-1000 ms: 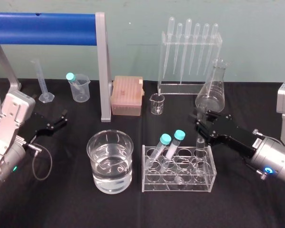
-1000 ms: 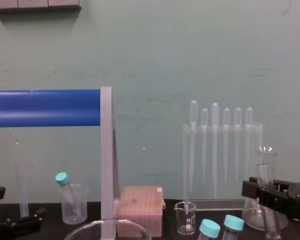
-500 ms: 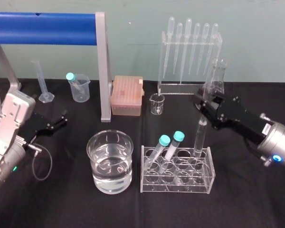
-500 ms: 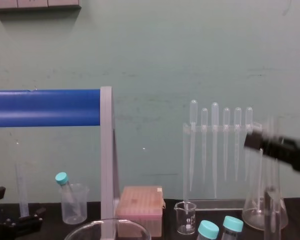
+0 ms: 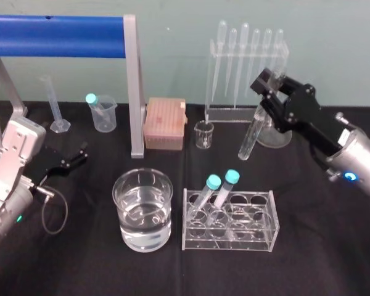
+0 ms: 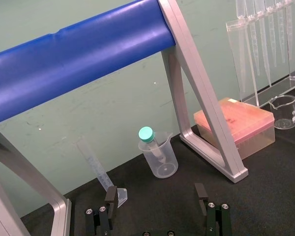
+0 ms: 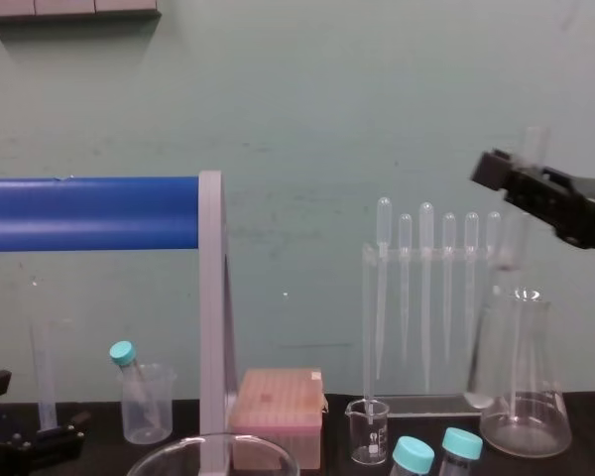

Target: Hold the test tube with one hand and immerse one end into the beaker, then return it to the test tube rack.

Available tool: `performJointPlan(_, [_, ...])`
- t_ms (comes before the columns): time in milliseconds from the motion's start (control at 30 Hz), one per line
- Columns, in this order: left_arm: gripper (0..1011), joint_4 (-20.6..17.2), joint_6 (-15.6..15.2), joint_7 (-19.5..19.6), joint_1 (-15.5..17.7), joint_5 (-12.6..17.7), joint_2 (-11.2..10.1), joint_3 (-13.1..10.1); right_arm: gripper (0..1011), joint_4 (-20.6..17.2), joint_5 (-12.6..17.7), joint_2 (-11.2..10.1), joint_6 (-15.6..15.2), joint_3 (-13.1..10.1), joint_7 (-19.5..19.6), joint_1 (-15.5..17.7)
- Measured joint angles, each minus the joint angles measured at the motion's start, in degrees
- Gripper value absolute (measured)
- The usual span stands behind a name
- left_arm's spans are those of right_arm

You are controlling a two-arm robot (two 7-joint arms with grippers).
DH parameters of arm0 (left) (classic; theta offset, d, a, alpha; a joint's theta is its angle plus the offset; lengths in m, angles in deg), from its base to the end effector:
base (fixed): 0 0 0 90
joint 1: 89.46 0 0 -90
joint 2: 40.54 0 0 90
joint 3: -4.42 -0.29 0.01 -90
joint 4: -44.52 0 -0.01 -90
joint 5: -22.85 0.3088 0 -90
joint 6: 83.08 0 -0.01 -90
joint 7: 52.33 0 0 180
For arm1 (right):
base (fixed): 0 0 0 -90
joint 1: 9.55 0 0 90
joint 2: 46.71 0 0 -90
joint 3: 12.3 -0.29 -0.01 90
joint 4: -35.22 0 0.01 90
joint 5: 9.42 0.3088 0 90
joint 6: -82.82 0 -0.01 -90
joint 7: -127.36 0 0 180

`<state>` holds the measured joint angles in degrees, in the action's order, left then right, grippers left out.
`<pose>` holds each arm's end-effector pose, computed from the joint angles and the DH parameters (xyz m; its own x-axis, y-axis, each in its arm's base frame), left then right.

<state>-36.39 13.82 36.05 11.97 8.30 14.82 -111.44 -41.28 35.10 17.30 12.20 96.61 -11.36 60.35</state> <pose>0.3581 0.0826 -0.3022 0.2923 0.8803 0.3736 -0.9552 0.2874 0.0702 0.4129 -0.0723 -0.2517 0.8249 -0.5611 0.0691 0.4944 0.7752 0.3932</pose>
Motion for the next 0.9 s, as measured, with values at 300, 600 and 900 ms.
performJointPlan(300, [1000,0.0,0.0,0.0,0.0,0.0,0.0,0.0,226,7.5,-1.5,3.3,0.5,3.0,-2.8,-5.5])
performJointPlan(600, [1000,0.0,0.0,0.0,0.0,0.0,0.0,0.0,226,8.6,-2.3,3.7,0.7,3.4,-2.6,-6.3])
performJointPlan(900, [1000,0.0,0.0,0.0,0.0,0.0,0.0,0.0,226,8.4,-2.2,3.6,0.7,3.4,-2.7,-6.1])
